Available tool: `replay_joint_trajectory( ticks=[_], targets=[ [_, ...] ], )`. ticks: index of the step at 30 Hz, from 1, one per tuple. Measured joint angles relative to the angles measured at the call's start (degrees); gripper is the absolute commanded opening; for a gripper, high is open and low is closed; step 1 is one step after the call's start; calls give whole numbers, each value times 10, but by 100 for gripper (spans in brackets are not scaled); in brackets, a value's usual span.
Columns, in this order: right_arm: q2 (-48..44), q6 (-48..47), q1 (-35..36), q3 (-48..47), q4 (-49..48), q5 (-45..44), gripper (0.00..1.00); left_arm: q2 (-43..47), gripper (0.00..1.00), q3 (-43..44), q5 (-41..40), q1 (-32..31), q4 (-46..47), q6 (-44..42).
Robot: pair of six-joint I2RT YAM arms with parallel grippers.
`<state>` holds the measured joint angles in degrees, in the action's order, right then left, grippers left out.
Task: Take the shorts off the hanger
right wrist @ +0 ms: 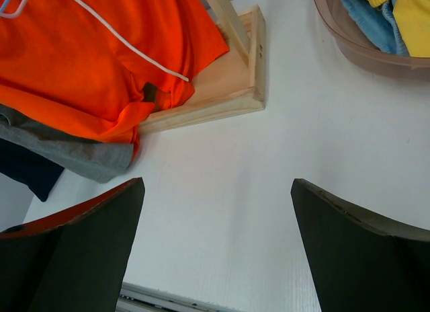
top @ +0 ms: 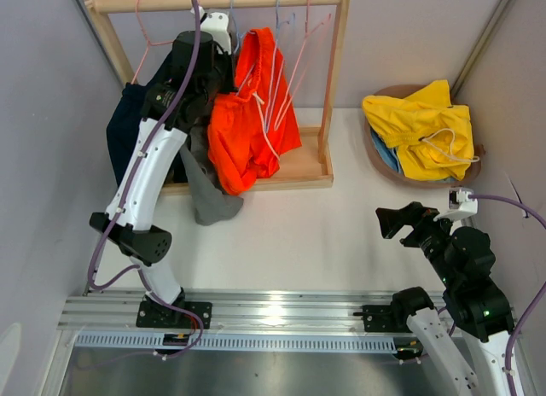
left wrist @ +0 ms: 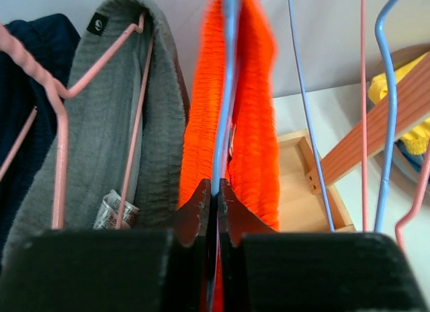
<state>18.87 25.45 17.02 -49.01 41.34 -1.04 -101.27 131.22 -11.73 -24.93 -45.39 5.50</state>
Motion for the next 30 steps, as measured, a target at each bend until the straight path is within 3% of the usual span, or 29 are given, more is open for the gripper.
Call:
replay_joint_trajectory(
  ticks=[14,30],
  targets=[
    [0,-2,0,0,0,0,99,23,0,-7,43,2,-14,5],
    [0,-2,0,0,0,0,99,253,0,-141,80,3,5,19]
  ],
)
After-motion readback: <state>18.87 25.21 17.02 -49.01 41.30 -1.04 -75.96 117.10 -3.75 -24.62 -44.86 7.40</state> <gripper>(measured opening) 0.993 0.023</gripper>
